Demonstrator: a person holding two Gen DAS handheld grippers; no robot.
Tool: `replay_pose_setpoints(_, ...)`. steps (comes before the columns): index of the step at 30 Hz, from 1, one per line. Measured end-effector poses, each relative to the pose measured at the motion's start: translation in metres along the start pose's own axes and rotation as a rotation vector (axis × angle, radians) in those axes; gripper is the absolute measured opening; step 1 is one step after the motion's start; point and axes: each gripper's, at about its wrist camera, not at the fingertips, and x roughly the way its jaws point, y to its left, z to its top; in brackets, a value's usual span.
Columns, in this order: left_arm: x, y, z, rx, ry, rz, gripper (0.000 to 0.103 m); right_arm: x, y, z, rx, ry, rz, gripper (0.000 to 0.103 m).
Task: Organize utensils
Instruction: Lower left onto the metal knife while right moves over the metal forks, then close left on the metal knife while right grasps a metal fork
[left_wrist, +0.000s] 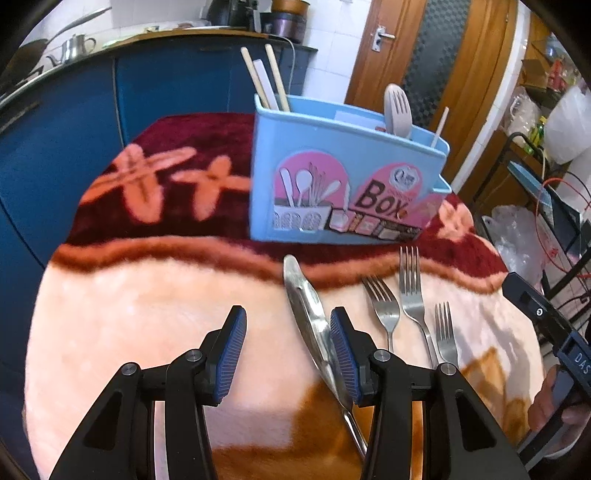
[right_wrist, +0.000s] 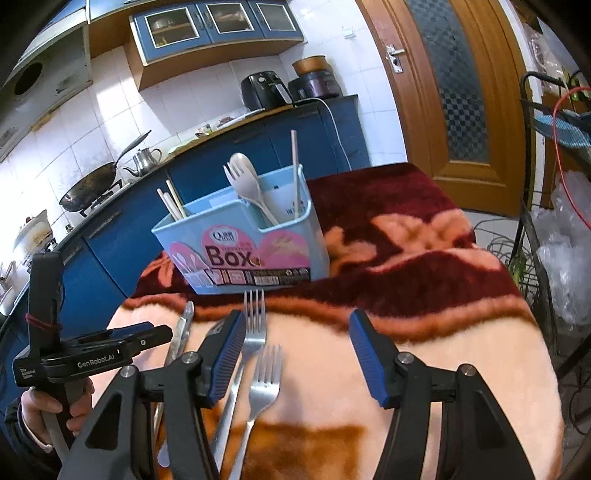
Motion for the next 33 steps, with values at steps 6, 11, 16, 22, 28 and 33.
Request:
replay_pose_setpoints(6, 0.008, -0.001, -0.003, -0.005, 0.030, -0.006, 0.048, 0.002, -0.003, -0.006, 0.005, 0.015, 0.002, 0.066)
replay_pose_setpoints(11, 0.012, -0.005, -0.006, 0.006, 0.040, -0.013, 0.048, 0.005, -0.004, -0.010, -0.004, 0.031, 0.001, 0.066)
replay_pose_setpoints(16, 0.016, -0.011, -0.007, 0.033, 0.047, -0.022, 0.048, 0.007, -0.006, -0.013, -0.003, 0.044, 0.006, 0.066)
replay_pose_setpoints(22, 0.020, -0.017, -0.006, 0.042, 0.052, -0.047, 0.043, 0.008, -0.008, -0.015, 0.004, 0.056, 0.008, 0.066)
replay_pose_setpoints(28, 0.022, -0.019, -0.005, 0.047, 0.050, -0.041, 0.033, 0.009, -0.006, -0.016, -0.003, 0.063, 0.014, 0.066)
replay_pose_setpoints(33, 0.023, -0.012, -0.004, 0.008, 0.050, -0.078, 0.021, 0.011, -0.003, -0.016, -0.012, 0.077, 0.020, 0.066)
